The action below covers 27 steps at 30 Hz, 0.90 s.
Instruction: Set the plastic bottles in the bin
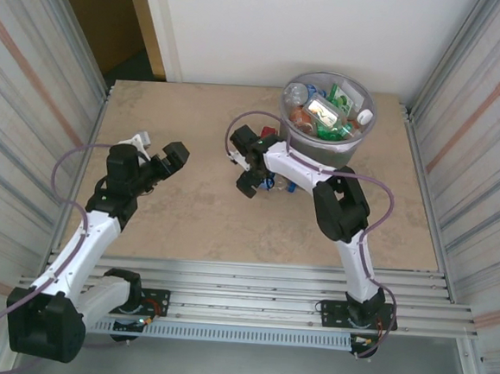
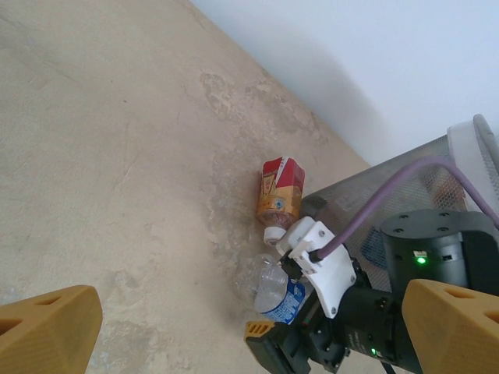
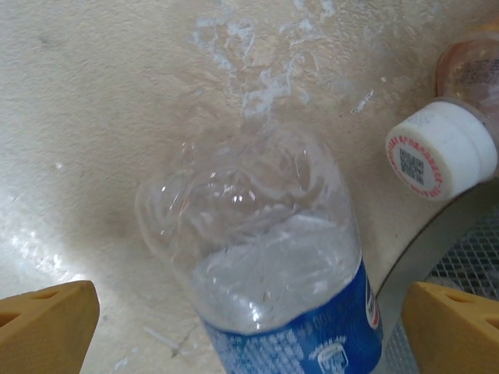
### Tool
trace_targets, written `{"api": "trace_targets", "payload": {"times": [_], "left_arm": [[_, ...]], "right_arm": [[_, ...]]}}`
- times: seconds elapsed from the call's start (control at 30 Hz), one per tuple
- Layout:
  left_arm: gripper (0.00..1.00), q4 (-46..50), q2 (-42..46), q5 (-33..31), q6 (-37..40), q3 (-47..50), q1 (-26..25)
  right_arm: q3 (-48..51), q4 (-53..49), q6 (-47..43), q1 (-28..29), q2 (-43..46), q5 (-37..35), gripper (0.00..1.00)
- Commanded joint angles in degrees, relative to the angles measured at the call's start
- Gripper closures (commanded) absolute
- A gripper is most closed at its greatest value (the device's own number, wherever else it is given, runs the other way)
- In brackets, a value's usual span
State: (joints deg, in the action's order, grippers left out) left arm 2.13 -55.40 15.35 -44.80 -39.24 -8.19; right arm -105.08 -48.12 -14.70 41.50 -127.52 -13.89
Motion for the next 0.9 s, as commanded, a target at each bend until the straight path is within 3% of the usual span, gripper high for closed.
{"api": "trace_targets", "payload": {"times": [0.0,0.1,0.3,0.43,0.57,0.87], "left_arm": [[0.01,-0.74,-0.32,0.73,1.17,-0.01,0.67],[0.01,-0.79,-0.57,0.72,1.11,0.04,0.65],[0.01,-1.01,-1.65,1.12,0.98,-0.44,0.89],[0.01,-1.27,-2.52,1.65,0.71,-0.64,0.98],[0.01,-1.40,-3.28,2.17,0.52,-0.67,1.04],[0.01,-1.80,-3.95,2.65,0.33,-0.40,1.06]], "right_arm": [[-1.97,-2.17,-1.91,-0.51,-2.30,0.48,0.02],[-1.98,-3.27,-1.78,-0.49,-3.30,2.05,0.00],[-1.97,-5.81,-0.59,0.08,-3.86,5.30,0.07],[-0.90,-6.77,1.17,0.48,-3.03,8.57,0.17],[-0.17,-6.71,3.09,0.78,-1.50,10.26,0.34],[-1.95,-6.41,6.96,1.75,1.60,9.57,0.54]]}}
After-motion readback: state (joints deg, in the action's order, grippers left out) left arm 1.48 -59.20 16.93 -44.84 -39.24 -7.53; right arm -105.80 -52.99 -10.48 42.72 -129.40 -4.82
